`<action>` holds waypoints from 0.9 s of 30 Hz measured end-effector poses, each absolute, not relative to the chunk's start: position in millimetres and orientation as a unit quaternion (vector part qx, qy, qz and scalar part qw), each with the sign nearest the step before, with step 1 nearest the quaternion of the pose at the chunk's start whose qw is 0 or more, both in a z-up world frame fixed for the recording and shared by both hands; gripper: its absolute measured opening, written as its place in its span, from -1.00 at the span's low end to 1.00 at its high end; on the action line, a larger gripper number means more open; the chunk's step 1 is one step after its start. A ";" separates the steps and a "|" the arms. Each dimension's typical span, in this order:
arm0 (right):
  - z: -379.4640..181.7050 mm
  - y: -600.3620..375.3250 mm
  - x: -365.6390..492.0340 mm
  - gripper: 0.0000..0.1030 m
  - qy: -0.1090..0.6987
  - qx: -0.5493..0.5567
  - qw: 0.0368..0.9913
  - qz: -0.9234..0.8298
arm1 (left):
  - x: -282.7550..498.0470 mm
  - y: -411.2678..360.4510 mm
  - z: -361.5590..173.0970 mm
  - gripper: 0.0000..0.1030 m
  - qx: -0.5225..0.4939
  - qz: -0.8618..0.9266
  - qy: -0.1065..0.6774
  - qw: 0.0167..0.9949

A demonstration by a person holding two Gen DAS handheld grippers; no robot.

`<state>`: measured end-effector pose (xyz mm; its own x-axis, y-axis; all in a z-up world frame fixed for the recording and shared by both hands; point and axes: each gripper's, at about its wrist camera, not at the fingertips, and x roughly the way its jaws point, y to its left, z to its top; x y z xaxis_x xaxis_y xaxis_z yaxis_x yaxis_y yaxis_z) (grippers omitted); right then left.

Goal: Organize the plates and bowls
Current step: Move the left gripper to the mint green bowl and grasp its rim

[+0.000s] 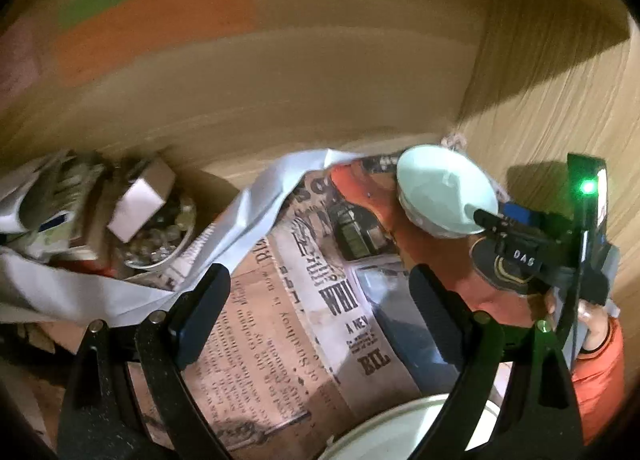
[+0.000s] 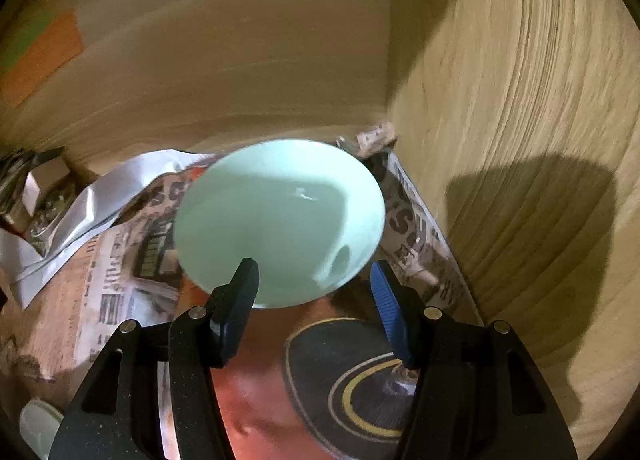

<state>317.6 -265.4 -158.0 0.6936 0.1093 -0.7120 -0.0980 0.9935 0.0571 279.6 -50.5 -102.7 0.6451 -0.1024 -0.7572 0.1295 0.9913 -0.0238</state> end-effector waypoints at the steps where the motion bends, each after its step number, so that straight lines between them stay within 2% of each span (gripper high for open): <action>1: -160.1 -267.2 319.2 0.06 0.390 0.012 0.919 0.056 | 283.7 -53.6 -106.4 0.79 0.021 -0.063 0.420 0.905; 4: -165.2 -269.0 321.1 -0.02 0.393 0.014 0.918 0.057 | 296.5 -63.7 -116.2 0.79 0.035 -0.066 0.435 0.897; 11: -172.5 -268.5 327.0 -0.04 0.392 0.019 0.918 0.062 | 318.2 -77.3 -132.5 0.79 0.038 -0.068 0.462 0.884; 19: -178.5 -269.1 335.6 -0.39 0.393 0.029 0.915 0.089 | 334.4 -83.3 -134.5 0.79 0.038 -0.070 0.461 0.884; 27: -179.2 -249.6 322.6 -0.44 0.395 0.006 0.905 0.157 | 345.7 -85.5 -144.2 0.78 0.047 -0.058 0.468 0.881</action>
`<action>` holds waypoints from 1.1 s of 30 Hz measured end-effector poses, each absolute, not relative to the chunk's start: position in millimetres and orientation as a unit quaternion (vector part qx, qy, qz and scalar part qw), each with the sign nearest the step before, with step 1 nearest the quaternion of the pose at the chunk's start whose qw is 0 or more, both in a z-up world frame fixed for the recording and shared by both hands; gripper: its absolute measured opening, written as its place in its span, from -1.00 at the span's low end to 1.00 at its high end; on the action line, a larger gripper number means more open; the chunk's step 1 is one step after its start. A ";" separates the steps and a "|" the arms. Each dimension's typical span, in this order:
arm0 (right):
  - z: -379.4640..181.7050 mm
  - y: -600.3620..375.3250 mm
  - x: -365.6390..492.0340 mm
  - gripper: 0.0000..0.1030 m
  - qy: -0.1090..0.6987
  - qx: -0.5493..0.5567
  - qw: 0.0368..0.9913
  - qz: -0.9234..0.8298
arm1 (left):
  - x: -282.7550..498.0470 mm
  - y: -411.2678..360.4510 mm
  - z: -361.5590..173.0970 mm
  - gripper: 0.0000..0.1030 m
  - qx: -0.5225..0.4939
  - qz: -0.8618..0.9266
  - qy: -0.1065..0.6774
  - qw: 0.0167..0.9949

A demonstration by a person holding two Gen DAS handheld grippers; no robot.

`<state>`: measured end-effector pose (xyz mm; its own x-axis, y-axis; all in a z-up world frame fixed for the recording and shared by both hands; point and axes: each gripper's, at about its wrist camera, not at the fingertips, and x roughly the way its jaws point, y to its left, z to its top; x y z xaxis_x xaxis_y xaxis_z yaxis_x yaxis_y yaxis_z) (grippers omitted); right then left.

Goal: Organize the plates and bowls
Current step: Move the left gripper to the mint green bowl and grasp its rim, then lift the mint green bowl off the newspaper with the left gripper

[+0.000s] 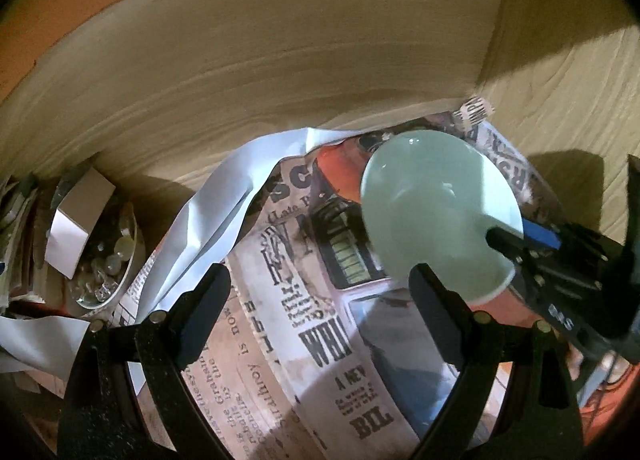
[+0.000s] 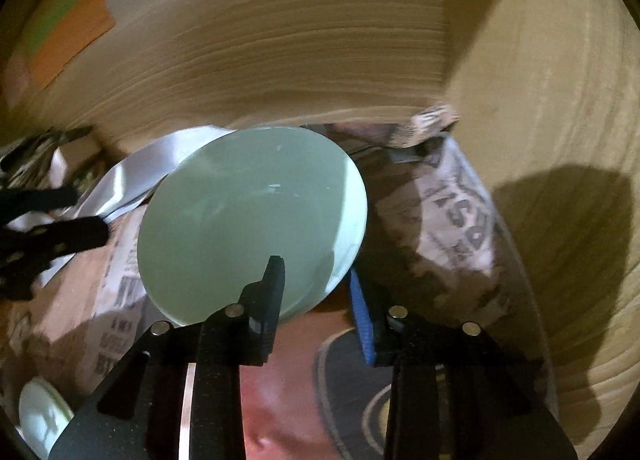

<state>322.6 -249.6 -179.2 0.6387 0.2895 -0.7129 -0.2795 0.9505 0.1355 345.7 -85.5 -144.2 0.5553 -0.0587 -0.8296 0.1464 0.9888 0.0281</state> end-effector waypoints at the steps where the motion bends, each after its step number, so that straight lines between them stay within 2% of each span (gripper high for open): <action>1: -179.1 -247.8 320.8 -0.44 0.395 0.005 0.904 0.164 | 347.4 -85.4 -147.2 0.78 0.049 -0.058 0.472 0.879; 3: -179.4 -243.0 317.1 -0.45 0.397 -0.001 0.899 0.184 | 348.1 -85.3 -151.0 0.68 0.051 -0.056 0.473 0.878; 5: -179.4 -238.7 316.1 -0.45 0.397 -0.005 0.896 0.197 | 350.6 -86.7 -155.2 0.41 0.057 -0.060 0.479 0.874; 9: -181.5 -235.3 314.0 -0.45 0.398 -0.006 0.894 0.204 | 355.1 -91.6 -164.8 0.14 0.067 -0.069 0.494 0.864; 13: -182.1 -236.7 315.4 -0.45 0.399 0.001 0.893 0.209 | 359.9 -93.6 -174.0 -0.23 0.072 -0.073 0.506 0.857; 16: -181.1 -238.6 314.1 -0.45 0.397 0.002 0.894 0.210 | 362.6 -94.8 -179.6 -0.36 0.072 -0.074 0.513 0.852; 18: -178.4 -243.8 312.4 -0.45 0.396 0.002 0.894 0.210 | 362.9 -98.1 -180.4 -0.49 0.075 -0.079 0.513 0.852; 19: -178.6 -244.0 312.5 -0.45 0.395 0.002 0.894 0.209 | 362.2 -100.9 -180.4 -0.62 0.079 -0.085 0.512 0.851; 33: -172.9 -244.4 307.6 -0.45 0.387 0.014 0.898 0.208 | 349.6 -108.9 -164.4 -0.67 0.104 -0.083 0.496 0.858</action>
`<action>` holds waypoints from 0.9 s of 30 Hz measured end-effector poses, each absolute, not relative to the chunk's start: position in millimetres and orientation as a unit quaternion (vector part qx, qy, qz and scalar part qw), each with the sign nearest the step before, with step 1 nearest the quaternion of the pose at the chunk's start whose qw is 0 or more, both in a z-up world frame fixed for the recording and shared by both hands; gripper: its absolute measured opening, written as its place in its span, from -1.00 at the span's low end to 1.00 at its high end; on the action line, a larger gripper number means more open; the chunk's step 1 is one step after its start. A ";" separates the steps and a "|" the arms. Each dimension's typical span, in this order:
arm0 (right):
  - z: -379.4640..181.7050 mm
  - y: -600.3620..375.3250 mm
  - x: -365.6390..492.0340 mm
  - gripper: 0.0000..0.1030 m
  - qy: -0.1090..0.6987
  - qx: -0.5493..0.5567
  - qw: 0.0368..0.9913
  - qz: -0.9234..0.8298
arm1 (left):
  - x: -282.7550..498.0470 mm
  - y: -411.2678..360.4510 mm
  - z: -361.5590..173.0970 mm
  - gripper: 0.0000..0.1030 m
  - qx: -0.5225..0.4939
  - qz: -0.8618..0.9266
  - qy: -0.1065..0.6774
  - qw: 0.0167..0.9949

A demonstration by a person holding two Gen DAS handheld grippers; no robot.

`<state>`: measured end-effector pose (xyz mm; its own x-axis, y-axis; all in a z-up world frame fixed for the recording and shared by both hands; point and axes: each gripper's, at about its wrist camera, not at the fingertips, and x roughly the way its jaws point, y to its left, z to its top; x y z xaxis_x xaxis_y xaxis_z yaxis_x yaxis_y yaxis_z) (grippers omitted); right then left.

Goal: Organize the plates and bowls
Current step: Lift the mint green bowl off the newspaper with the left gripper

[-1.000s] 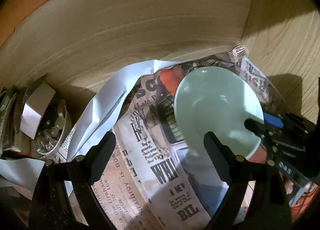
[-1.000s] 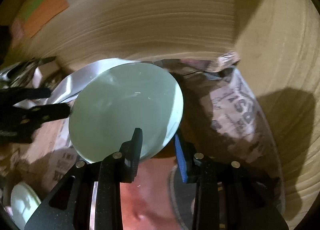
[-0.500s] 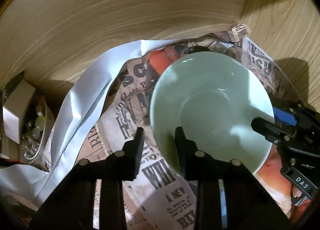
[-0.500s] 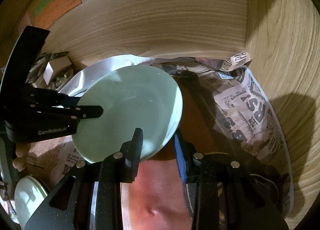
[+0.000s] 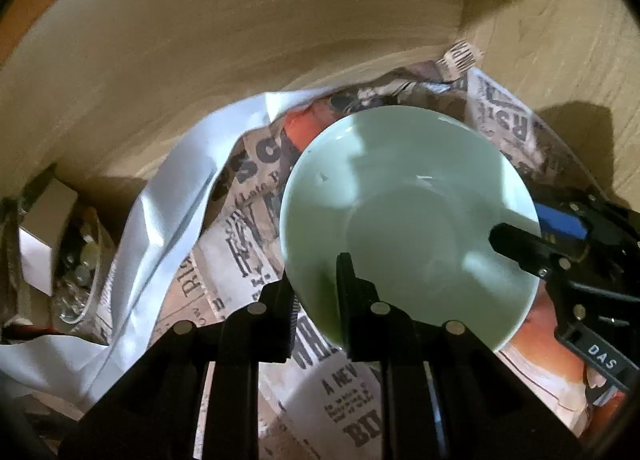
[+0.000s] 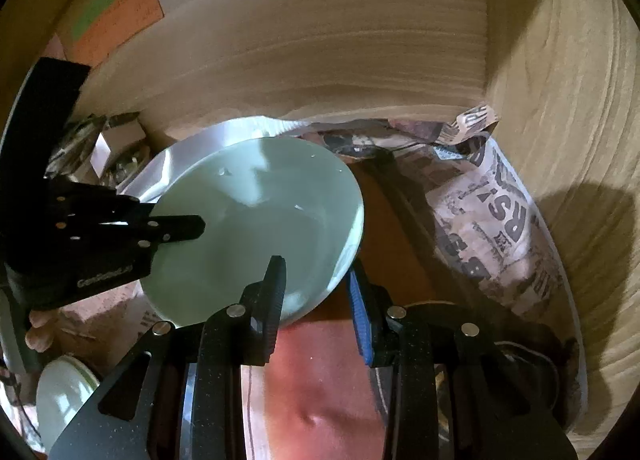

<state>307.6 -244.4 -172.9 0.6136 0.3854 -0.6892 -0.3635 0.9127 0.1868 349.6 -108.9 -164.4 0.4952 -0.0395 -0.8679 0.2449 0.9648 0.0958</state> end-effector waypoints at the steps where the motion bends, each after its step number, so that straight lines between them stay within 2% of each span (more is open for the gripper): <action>1: -170.4 -244.3 305.3 -0.45 0.383 0.014 0.900 0.209 | 347.6 -108.8 -160.0 -0.67 0.104 -0.083 0.490 0.861; 14: -135.2 -238.9 271.0 -0.45 0.339 0.017 0.913 0.225 | 308.6 -88.1 -113.6 -0.67 0.083 -0.096 0.441 0.888; 27: -110.7 -205.6 223.4 -0.45 0.307 -0.003 0.919 0.246 | 254.6 -47.4 -93.4 -0.67 0.041 -0.092 0.411 0.906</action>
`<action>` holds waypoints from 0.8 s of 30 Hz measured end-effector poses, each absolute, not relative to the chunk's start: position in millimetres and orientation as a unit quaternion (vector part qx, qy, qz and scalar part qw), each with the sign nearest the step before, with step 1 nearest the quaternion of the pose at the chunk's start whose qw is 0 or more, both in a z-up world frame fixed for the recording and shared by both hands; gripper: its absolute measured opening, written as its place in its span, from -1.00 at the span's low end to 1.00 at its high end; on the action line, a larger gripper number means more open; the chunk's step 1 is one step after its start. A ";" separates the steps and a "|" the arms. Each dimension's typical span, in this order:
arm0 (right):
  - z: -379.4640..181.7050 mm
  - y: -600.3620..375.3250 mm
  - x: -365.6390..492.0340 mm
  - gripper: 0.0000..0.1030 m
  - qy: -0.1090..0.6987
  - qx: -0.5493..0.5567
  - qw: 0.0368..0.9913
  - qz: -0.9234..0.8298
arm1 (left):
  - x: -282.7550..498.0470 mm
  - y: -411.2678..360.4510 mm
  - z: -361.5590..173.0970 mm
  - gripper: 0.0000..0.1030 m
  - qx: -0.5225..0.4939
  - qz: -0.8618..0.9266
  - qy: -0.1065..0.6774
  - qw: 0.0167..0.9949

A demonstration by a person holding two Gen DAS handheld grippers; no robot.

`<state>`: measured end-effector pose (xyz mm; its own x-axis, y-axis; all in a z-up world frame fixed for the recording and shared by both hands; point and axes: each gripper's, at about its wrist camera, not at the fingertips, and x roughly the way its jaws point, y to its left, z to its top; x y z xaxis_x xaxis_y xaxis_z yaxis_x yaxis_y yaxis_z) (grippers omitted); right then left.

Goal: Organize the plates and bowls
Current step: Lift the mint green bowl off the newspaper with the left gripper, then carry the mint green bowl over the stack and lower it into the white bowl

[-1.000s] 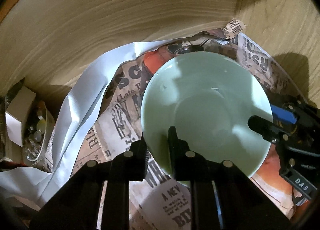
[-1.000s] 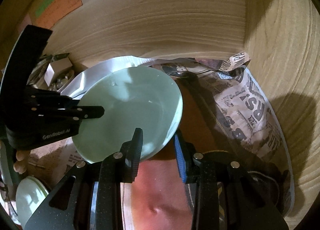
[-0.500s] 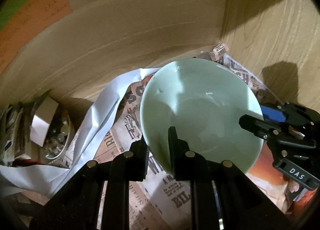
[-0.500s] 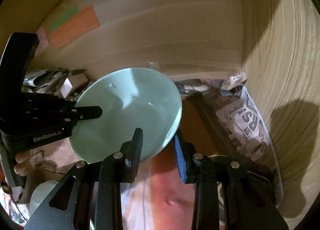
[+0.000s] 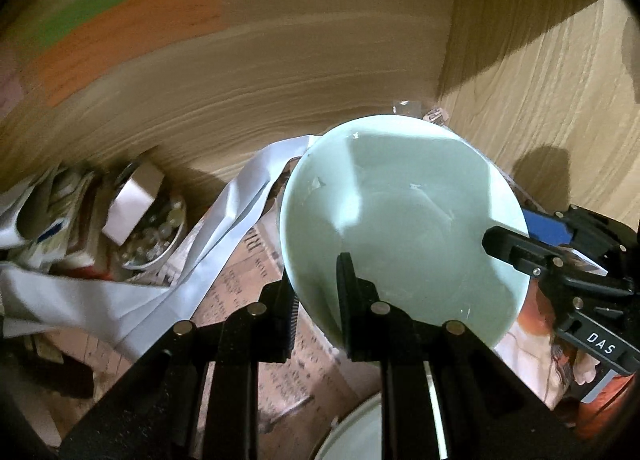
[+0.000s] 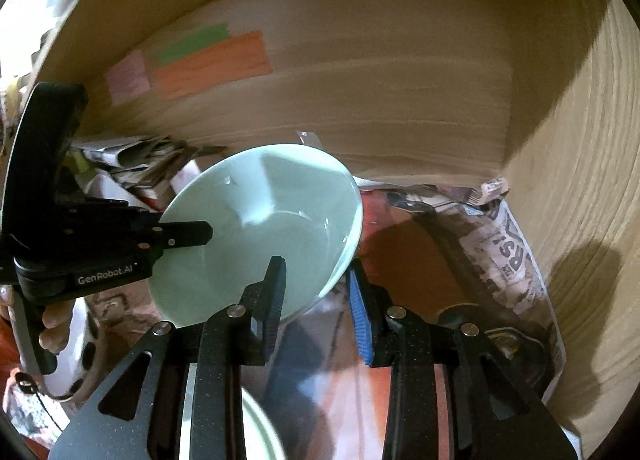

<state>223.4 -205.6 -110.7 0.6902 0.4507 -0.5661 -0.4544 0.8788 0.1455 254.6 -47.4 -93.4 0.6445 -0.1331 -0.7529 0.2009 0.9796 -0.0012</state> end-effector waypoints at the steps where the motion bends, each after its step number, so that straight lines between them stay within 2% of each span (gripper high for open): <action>1: -109.7 -203.4 221.0 -0.45 0.306 -0.004 0.919 0.248 | 249.7 -43.5 -92.4 -0.67 0.039 -0.091 0.408 0.907; 24: -103.2 -129.9 154.1 -0.45 0.286 -0.030 0.904 0.316 | 147.3 37.8 -80.4 -0.66 -0.010 -0.056 0.372 0.927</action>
